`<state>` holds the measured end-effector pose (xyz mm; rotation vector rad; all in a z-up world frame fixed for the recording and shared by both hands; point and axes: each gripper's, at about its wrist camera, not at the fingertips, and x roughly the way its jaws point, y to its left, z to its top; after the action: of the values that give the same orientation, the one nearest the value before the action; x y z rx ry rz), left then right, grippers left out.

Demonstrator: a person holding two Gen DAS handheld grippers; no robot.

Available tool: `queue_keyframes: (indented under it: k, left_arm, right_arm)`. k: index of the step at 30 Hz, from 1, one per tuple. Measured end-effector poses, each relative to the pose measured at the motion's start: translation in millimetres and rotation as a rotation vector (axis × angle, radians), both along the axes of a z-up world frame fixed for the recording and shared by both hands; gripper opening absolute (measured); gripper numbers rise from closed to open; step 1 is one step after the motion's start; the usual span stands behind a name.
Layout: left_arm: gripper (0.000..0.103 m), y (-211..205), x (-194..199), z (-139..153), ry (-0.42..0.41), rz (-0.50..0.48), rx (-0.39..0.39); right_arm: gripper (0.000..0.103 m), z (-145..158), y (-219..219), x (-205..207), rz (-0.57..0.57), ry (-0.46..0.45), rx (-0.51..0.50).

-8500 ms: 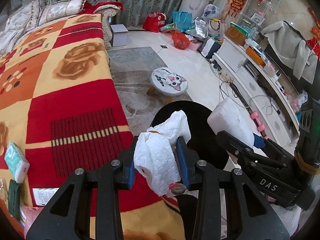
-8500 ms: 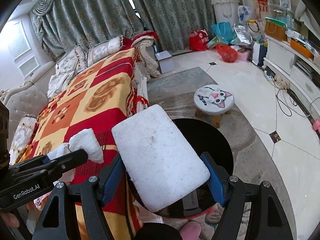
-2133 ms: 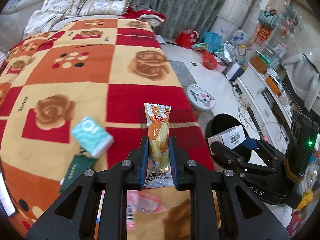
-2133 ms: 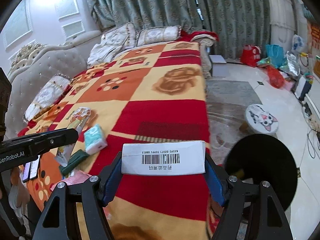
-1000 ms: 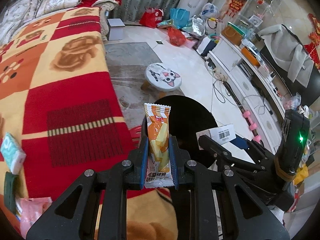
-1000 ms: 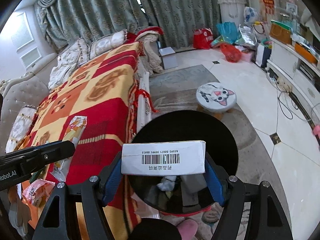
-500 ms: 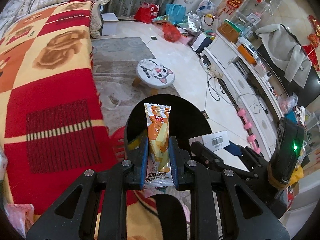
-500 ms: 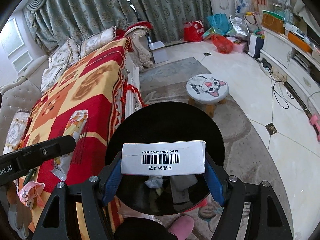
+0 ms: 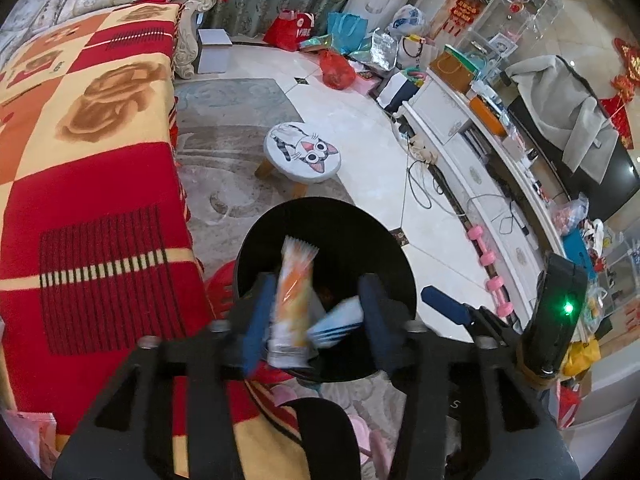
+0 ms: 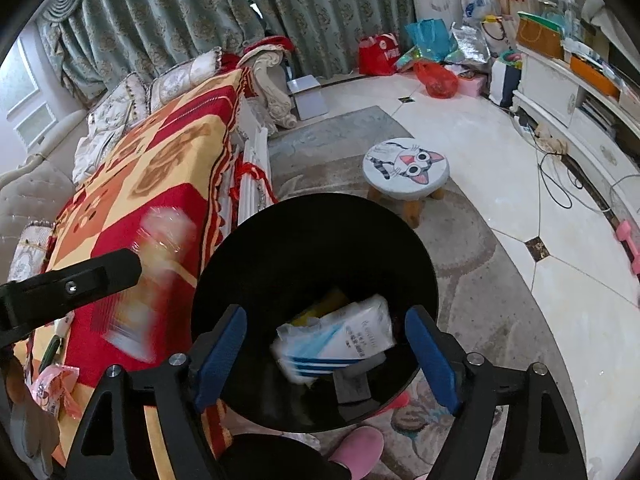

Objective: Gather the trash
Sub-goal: 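Open both tools to drop the snack bar and box into the bin, then move both open tools back over the trash on the bed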

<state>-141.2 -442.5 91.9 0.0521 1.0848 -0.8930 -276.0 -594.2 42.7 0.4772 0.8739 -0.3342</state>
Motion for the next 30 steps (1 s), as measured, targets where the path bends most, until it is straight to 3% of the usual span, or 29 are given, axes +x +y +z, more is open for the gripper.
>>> queue_keyframes:
  k: [18,30]
  left_arm:
    - [0.048,63.1,-3.4,32.1,-0.107,0.128,0.051]
    - [0.048,138.4,12.2,39.9,-0.166,0.250,0.098]
  right_arm:
    - [0.080,23.6,39.5,11.1,0.046,-0.046,-0.024]
    - [0.080,37.6,105.0,49.2,0.192,-0.061,-0.049]
